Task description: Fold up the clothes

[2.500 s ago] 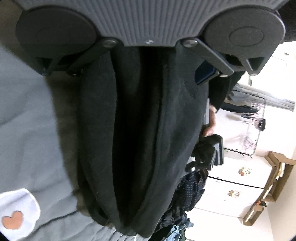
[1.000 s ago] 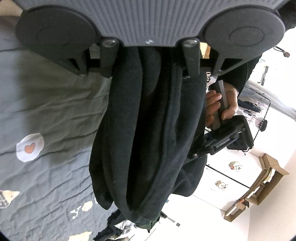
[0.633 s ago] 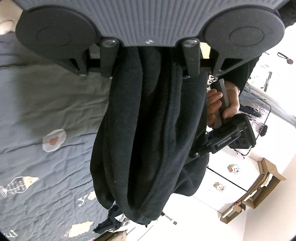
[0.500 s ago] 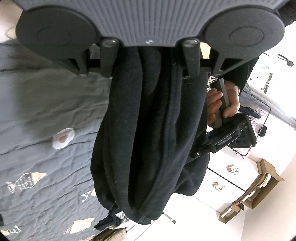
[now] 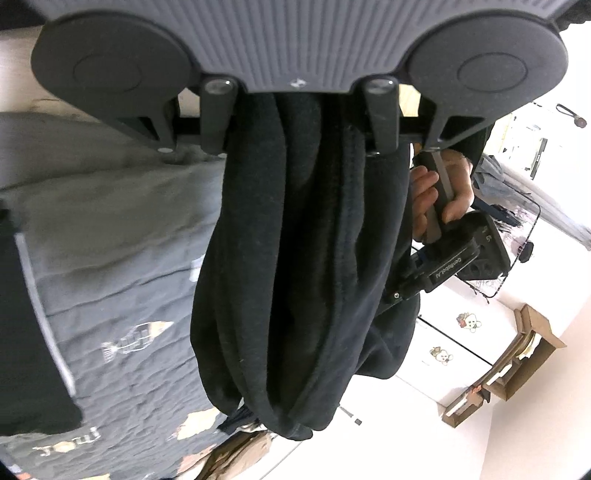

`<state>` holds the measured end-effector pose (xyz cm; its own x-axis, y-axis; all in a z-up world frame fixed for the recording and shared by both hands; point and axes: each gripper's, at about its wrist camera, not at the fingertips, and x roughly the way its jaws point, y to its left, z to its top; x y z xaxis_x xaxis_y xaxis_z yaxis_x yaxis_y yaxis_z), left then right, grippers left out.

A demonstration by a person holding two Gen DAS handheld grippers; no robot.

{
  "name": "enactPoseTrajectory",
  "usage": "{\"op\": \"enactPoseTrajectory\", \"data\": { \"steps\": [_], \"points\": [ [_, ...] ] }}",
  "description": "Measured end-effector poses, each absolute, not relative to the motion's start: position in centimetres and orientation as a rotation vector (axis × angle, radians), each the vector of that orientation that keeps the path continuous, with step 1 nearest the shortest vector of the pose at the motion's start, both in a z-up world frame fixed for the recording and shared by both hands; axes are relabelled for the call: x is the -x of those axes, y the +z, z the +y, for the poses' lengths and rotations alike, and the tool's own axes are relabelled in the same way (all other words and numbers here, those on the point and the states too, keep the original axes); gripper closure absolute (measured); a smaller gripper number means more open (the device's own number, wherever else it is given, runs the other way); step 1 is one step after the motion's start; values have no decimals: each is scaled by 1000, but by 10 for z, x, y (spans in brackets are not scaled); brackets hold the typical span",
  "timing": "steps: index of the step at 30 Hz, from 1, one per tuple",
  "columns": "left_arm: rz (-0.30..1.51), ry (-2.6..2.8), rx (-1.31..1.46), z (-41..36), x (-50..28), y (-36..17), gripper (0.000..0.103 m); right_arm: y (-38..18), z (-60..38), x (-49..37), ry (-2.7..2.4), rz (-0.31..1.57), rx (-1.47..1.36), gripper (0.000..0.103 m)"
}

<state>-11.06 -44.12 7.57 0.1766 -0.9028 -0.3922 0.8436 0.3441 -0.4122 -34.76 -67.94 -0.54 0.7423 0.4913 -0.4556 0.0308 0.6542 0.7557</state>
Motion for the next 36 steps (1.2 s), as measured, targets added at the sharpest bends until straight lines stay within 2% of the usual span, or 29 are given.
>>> {"op": "enactPoseTrajectory", "data": {
  "steps": [8, 23, 30, 36],
  "points": [
    [670, -1274, 99, -541, 132, 68, 62, -14, -773, 383, 238, 686, -868, 61],
    [778, -1328, 34, -768, 119, 28, 62, -40, -967, 395, 117, 695, -910, 61],
    [853, -1293, -1, -824, 90, -10, 62, -47, -972, 396, 109, 717, -961, 61],
    [942, -1241, -25, -837, 71, -59, 61, -73, -972, 388, 126, 766, -956, 57]
  ]
}}
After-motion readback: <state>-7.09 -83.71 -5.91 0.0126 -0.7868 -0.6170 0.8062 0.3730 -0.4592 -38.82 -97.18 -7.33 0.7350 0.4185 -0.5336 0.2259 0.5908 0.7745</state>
